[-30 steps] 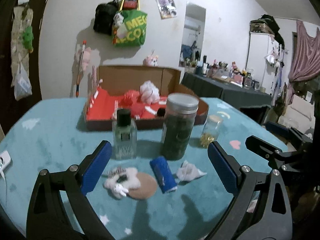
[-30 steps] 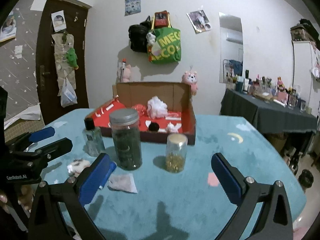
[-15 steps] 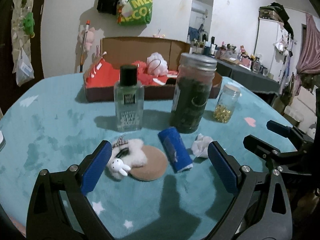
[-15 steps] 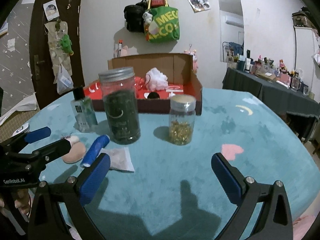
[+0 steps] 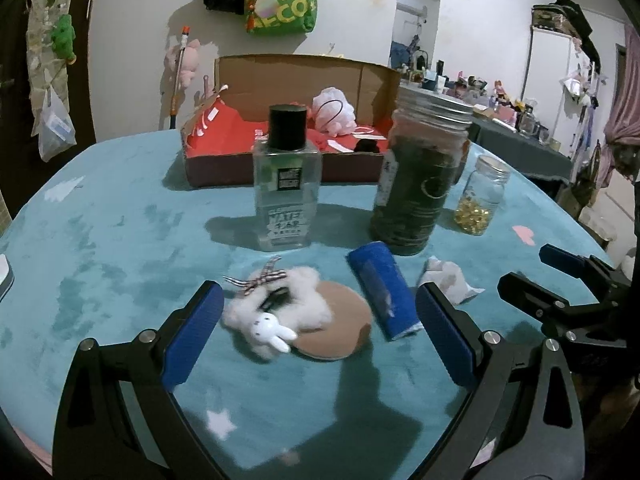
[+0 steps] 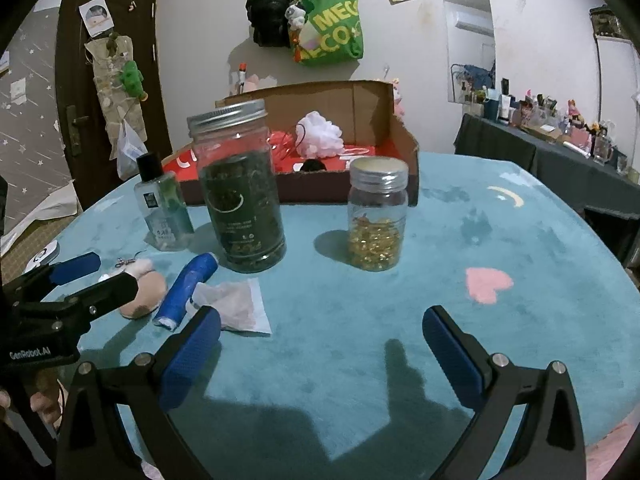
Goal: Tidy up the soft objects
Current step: 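Grasp the white bunny hair tie with the left gripper while the right gripper grasps the white tissue, then lift and carry the bunny hair tie and tissue toward the box with both grippers, then lower the bunny hair tie and tissue into the box with both grippers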
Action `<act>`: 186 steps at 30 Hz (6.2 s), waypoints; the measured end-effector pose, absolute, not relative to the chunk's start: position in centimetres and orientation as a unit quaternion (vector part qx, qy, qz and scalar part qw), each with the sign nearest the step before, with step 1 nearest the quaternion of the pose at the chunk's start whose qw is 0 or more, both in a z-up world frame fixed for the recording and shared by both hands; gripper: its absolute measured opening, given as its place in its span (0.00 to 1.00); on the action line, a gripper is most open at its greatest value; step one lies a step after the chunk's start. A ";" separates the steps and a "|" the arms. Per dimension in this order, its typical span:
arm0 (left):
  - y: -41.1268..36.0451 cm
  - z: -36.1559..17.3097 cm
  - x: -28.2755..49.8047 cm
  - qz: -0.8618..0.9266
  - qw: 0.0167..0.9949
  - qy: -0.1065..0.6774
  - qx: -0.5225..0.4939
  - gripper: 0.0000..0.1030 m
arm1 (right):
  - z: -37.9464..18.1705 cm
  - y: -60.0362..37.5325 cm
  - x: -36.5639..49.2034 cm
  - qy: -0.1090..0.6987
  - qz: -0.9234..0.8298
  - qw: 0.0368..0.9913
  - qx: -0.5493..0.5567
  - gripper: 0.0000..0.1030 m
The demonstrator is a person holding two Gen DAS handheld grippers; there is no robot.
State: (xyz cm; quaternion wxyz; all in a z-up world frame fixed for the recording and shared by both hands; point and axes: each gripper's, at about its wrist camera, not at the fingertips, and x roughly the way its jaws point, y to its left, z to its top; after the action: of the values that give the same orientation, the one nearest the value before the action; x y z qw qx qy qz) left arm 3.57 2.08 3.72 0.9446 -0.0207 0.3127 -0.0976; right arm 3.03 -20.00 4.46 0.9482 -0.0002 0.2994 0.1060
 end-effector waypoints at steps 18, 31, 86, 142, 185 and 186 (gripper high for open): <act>4.3 1.9 6.8 -0.132 0.917 0.376 -0.035 0.62 | 3.2 -16.8 6.4 0.352 0.201 0.914 0.015 0.89; 3.2 3.2 5.6 -0.139 0.928 0.344 -0.015 0.52 | 3.1 -15.7 5.8 0.348 0.232 0.908 -0.028 0.22; 1.6 5.8 4.5 -0.175 0.932 0.317 -0.004 0.52 | 5.4 -21.0 4.1 0.317 0.162 0.934 -0.009 0.20; 10.6 10.4 19.2 -0.195 0.912 0.361 0.018 0.52 | 10.5 -28.5 19.8 0.417 0.237 0.876 0.045 0.20; 0.9 4.9 38.6 -0.101 0.840 0.512 0.148 0.52 | 6.7 -16.4 39.7 0.532 0.105 0.819 -0.189 0.20; 1.3 4.9 39.0 -0.100 0.840 0.512 0.148 0.52 | 6.5 -16.5 39.9 0.533 0.103 0.818 -0.191 0.20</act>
State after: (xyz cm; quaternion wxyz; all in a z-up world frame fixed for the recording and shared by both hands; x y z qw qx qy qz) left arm 38.96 1.26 4.90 0.8398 0.1482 0.5125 -0.1002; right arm 39.87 -16.49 6.51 0.8177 -0.1910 0.5332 0.1031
